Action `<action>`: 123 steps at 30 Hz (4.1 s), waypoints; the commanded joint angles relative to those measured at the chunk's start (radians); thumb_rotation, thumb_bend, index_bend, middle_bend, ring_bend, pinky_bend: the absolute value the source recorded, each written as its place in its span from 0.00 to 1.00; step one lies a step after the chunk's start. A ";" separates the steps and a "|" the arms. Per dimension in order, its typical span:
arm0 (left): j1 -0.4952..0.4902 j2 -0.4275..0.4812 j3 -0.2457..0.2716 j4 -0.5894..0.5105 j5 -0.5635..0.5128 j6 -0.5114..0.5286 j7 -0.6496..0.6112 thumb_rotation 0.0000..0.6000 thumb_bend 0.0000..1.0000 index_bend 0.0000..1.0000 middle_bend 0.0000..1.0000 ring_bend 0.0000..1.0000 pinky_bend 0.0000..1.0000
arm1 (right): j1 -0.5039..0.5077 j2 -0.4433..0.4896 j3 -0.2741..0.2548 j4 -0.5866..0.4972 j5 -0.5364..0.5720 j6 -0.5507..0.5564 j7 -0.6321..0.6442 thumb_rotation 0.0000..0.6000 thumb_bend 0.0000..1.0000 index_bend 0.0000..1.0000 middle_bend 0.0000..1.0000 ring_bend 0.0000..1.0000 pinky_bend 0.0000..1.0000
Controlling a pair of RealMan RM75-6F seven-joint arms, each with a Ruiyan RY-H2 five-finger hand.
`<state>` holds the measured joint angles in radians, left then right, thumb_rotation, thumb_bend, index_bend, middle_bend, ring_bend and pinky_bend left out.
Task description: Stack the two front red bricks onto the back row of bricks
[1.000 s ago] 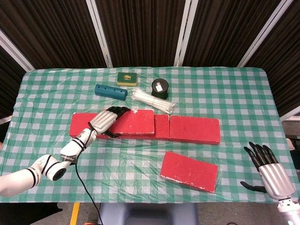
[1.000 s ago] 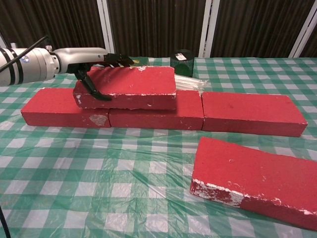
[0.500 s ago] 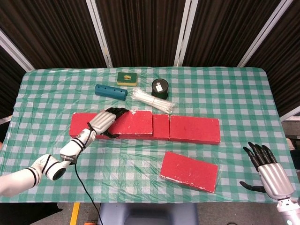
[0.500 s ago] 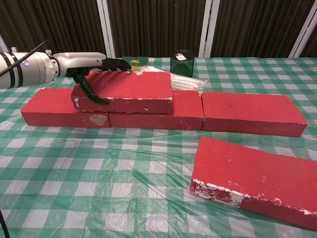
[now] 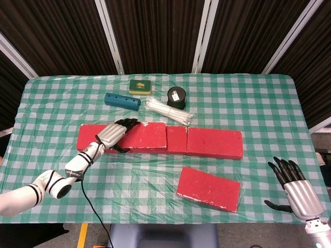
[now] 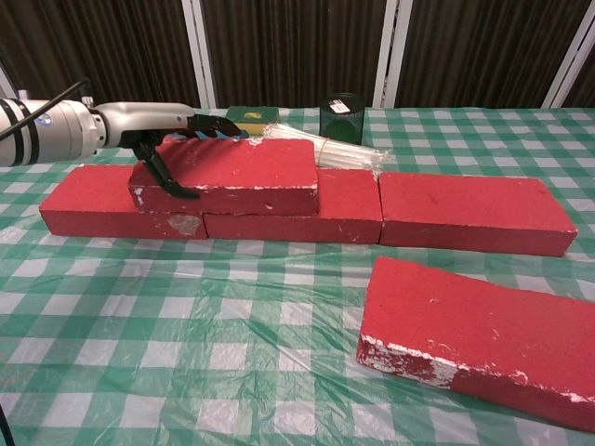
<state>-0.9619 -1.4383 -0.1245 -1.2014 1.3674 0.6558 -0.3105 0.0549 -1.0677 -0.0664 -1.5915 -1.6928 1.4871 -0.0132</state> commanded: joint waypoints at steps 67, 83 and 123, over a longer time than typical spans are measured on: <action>0.640 0.133 0.315 -0.028 0.345 0.848 -0.061 1.00 0.23 0.00 0.00 0.00 0.02 | 0.129 -0.250 -0.023 -0.123 0.037 -0.283 0.018 0.90 0.13 0.00 0.00 0.00 0.00; 0.662 0.133 0.297 0.012 0.370 0.854 -0.117 1.00 0.24 0.00 0.00 0.00 0.02 | 0.184 -0.406 0.039 -0.030 0.216 -0.403 -0.019 0.90 0.13 0.00 0.00 0.00 0.00; 0.687 0.127 0.267 -0.012 0.381 0.830 -0.026 1.00 0.24 0.00 0.00 0.00 0.02 | 0.460 -0.137 0.348 -0.168 0.315 -0.485 -0.088 1.00 0.18 0.24 0.30 0.36 0.55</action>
<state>-0.2750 -1.3090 0.1446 -1.2104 1.7502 1.4897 -0.3445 0.4308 -1.2459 0.2178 -1.7889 -1.4490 1.1125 -0.1043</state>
